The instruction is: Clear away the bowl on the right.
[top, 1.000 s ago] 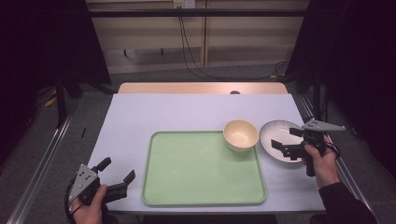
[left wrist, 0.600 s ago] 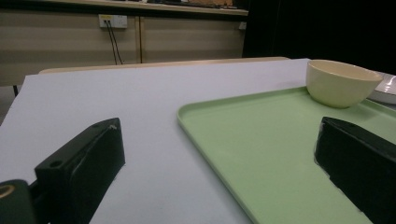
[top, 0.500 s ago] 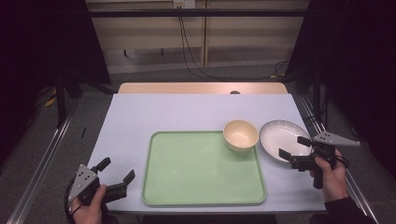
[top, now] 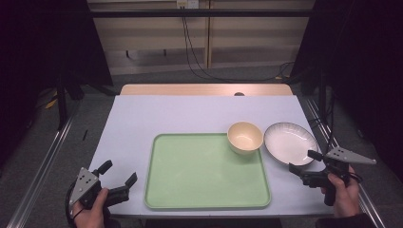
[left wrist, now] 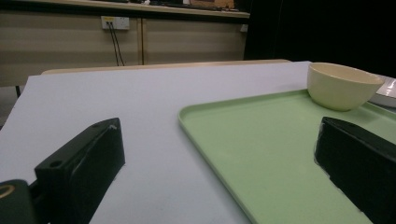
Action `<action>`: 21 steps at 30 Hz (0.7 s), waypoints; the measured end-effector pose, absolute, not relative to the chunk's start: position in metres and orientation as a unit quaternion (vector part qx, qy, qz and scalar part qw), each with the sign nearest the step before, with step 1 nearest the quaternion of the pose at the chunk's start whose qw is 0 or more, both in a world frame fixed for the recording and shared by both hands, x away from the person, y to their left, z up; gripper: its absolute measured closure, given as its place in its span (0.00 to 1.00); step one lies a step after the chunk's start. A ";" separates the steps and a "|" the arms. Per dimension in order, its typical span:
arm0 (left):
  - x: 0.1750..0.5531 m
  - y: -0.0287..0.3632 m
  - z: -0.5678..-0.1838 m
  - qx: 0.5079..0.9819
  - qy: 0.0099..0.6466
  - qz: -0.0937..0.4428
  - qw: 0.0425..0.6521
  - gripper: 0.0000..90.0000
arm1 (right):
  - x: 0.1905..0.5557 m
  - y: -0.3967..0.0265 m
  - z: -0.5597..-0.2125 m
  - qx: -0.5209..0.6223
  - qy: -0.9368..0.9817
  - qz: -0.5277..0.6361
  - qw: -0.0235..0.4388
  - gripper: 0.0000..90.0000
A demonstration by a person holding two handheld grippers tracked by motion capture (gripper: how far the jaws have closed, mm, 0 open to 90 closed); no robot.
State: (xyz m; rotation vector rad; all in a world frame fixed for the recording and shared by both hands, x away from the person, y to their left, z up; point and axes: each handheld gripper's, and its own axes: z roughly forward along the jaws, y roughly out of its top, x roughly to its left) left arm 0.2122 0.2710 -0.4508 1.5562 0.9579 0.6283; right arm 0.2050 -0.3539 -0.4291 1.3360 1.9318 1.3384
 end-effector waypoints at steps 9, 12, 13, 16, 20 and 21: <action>0.212 0.271 -0.451 0.662 0.408 0.267 0.569 0.02 | 0.191 -0.360 -0.435 0.482 0.696 0.488 0.212 0.02; 0.212 0.272 -0.451 0.664 0.406 0.269 0.568 0.02 | 0.189 -0.362 -0.438 0.483 0.697 0.486 0.210 0.02; 0.212 0.272 -0.451 0.663 0.407 0.270 0.568 0.02 | 0.188 -0.362 -0.438 0.486 0.695 0.487 0.208 0.02; 0.212 0.272 -0.451 0.662 0.407 0.267 0.569 0.02 | 0.186 -0.364 -0.439 0.488 0.693 0.489 0.206 0.02; 0.212 0.272 -0.451 0.662 0.407 0.264 0.571 0.02 | 0.187 -0.363 -0.439 0.485 0.695 0.489 0.205 0.01; 0.212 0.272 -0.451 0.662 0.407 0.264 0.571 0.02 | 0.187 -0.363 -0.439 0.485 0.695 0.489 0.205 0.01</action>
